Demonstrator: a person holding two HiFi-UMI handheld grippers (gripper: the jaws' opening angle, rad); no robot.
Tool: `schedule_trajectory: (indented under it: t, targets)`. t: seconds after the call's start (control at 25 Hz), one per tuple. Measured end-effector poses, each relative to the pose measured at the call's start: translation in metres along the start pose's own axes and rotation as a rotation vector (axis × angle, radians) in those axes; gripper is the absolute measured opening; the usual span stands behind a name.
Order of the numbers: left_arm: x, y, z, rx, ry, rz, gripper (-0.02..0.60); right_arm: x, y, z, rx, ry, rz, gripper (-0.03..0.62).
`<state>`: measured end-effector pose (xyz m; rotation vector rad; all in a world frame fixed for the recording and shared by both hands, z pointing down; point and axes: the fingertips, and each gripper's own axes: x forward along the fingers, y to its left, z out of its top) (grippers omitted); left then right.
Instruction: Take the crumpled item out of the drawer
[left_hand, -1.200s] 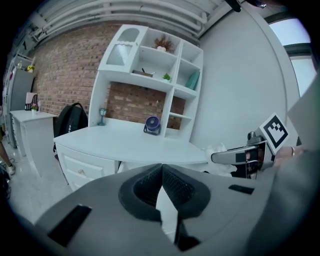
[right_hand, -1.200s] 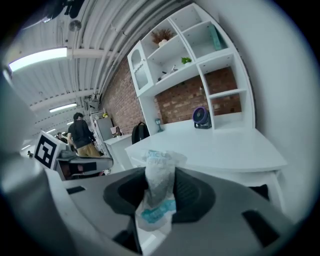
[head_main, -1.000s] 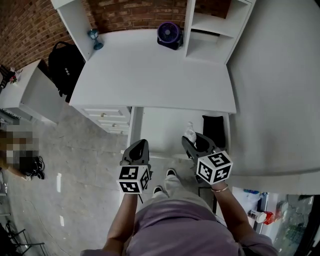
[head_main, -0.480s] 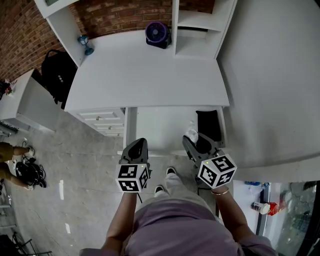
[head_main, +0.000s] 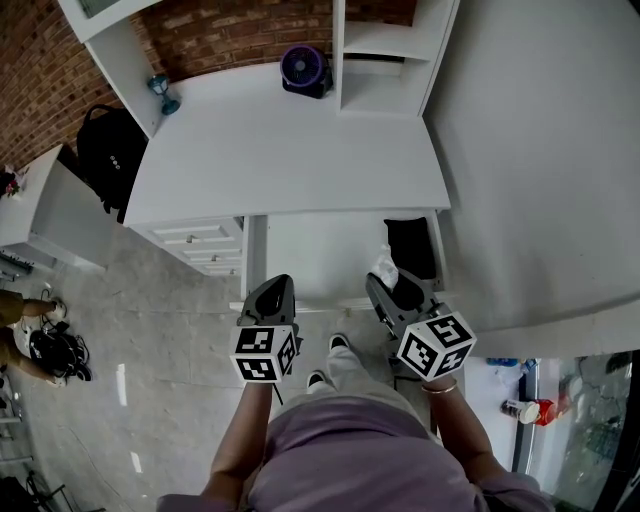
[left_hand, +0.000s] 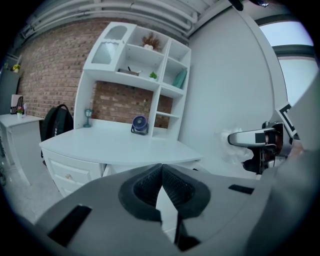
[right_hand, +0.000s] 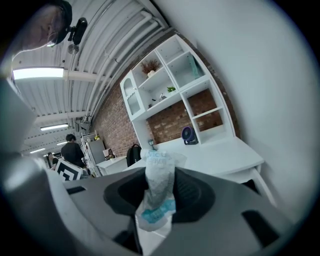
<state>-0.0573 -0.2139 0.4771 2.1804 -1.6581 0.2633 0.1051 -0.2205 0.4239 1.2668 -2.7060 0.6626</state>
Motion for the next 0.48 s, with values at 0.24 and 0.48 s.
schedule_trajectory:
  t: [0.24, 0.48]
  targets:
    - [0.0002, 0.0001, 0.0015, 0.004, -0.003, -0.002, 0.002, -0.0015, 0.0032, 0.0037, -0.004, -0.013, 0.007, 0.141]
    - [0.0032, 0.0012, 0.0028, 0.002, -0.003, 0.000, 0.002, 0.0007, 0.0023, 0.0069, -0.003, -0.015, 0.016, 0.141]
